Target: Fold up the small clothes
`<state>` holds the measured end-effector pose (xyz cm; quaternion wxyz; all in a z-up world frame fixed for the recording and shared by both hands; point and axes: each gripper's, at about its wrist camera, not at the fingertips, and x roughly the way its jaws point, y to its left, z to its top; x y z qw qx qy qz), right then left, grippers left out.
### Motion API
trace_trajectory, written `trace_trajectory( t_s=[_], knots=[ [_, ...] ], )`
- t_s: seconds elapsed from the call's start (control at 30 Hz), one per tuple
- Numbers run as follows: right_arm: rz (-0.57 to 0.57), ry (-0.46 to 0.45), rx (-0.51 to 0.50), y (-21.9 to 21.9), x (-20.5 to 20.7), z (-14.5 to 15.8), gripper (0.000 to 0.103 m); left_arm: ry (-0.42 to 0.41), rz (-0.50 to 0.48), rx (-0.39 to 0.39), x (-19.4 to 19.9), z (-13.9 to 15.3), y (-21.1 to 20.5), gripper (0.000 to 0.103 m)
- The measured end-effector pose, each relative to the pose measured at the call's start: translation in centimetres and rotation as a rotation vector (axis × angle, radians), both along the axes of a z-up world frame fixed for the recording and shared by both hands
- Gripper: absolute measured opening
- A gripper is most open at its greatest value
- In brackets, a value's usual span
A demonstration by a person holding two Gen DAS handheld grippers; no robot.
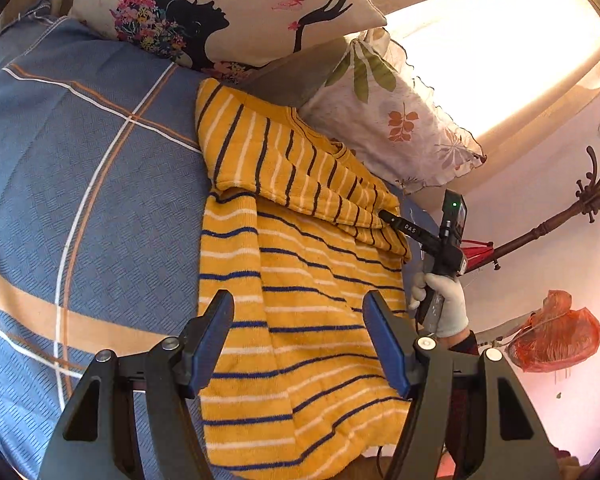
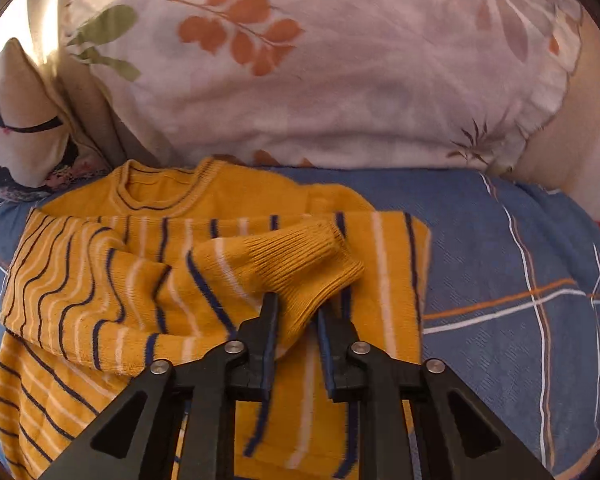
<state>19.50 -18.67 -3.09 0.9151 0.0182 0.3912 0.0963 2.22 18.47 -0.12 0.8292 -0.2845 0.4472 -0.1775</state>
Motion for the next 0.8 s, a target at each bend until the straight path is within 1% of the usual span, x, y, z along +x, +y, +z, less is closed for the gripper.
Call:
trace_trajectory(
  t_s=[0.1, 0.13, 0.17, 0.2, 0.3, 0.37, 0.47, 0.53, 0.6, 0.63, 0.7, 0.73, 0.8],
  knots=[
    [0.004, -0.031, 0.043, -1.5, -2.2, 0.3, 0.036, -0.004, 0.036, 0.081, -1.4, -0.2, 0.2, 0.071],
    [0.004, -0.042, 0.057, -2.0, -3.2, 0.4, 0.038, 0.005, 0.045, 0.090, -1.6, -0.8, 0.3, 0.071],
    [0.006, -0.048, 0.075, -2.5, -4.1, 0.5, 0.041, 0.020, 0.049, 0.082, -1.6, -1.5, 0.5, 0.071],
    [0.010, -0.049, 0.094, -2.9, -4.9, 0.6, 0.042, 0.042, 0.055, 0.067, -1.6, -2.4, 0.6, 0.071],
    [0.023, -0.035, 0.129, -4.1, -7.2, 0.4, 0.042, 0.094, 0.078, 0.047, -1.4, -5.0, 0.5, 0.071],
    [0.035, -0.025, 0.147, -4.6, -8.6, 0.2, 0.043, 0.111, 0.082, 0.032, -1.4, -6.3, 0.2, 0.071],
    [0.081, 0.011, 0.227, -5.1, -10.7, -0.4, 0.047, 0.127, 0.075, -0.001, -1.7, -7.8, -0.4, 0.071],
    [0.117, 0.031, 0.277, -5.5, -12.5, -1.1, 0.050, 0.121, 0.076, -0.028, -2.1, -8.2, -0.7, 0.071],
    [0.137, 0.048, 0.300, -5.5, -14.2, -2.0, 0.052, 0.109, 0.075, -0.049, -2.5, -8.3, -0.9, 0.071],
    [0.138, 0.055, 0.306, -5.5, -15.0, -2.5, 0.052, 0.111, 0.068, -0.083, -2.5, -8.4, -1.0, 0.072],
    [0.129, 0.067, 0.322, -5.8, -16.4, -3.4, 0.052, 0.114, 0.055, -0.156, -2.6, -8.9, -1.3, 0.076],
    [0.119, 0.070, 0.337, -6.0, -17.2, -3.8, 0.052, 0.110, 0.047, -0.173, -2.8, -9.0, -1.7, 0.077],
    [0.097, 0.067, 0.373, -7.0, -18.7, -4.4, 0.052, 0.094, 0.026, -0.183, -3.4, -9.0, -2.4, 0.077]
  ],
)
